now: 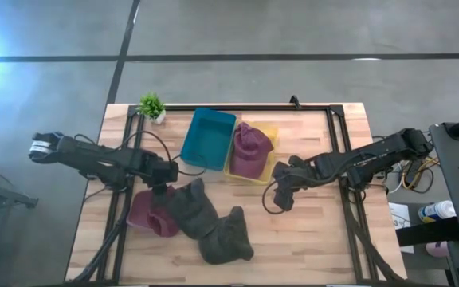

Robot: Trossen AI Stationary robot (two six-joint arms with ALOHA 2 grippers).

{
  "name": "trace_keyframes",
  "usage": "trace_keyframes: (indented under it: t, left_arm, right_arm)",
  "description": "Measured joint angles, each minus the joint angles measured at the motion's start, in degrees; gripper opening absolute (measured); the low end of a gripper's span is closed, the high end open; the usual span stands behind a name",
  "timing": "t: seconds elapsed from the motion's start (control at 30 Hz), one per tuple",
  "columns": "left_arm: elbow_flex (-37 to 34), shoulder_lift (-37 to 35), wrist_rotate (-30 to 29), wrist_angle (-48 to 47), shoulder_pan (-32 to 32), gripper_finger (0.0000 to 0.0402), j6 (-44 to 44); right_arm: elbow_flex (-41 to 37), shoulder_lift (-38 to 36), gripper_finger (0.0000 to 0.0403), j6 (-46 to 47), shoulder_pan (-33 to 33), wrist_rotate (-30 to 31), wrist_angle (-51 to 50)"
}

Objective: Pick & Place hat
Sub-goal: Put the red cap into the yellow bin

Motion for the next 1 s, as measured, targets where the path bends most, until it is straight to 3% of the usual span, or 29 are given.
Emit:
trace_keyframes:
  t: [0.17,0.33,0.53,0.8,1.0]
  left_arm:
    - [-0.56,0.02,-1.19,0.99,0.67,0.0078,-1.54]
    - [-2.40,1.82,7.90,6.95,0.67,0.0078,-2.95]
    - [-3.58,5.71,10.22,9.20,0.65,0.0078,-3.06]
    - [-2.55,6.93,20.65,7.83,0.58,0.0076,-4.20]
    - [-0.71,5.91,20.31,7.65,0.58,0.0016,-4.82]
  right_arm:
    - [-0.01,0.96,0.0201,0.32,0.00,-0.03,1.36]
    - [-0.01,2.26,0.0201,0.85,0.00,-0.24,1.42]
    - [-0.01,3.12,0.0201,0.85,0.00,-0.64,2.00]
    - [-0.01,3.15,0.0201,-0.07,0.01,-0.62,1.93]
    - [-0.01,3.15,0.0201,-1.63,0.00,-0.26,1.91]
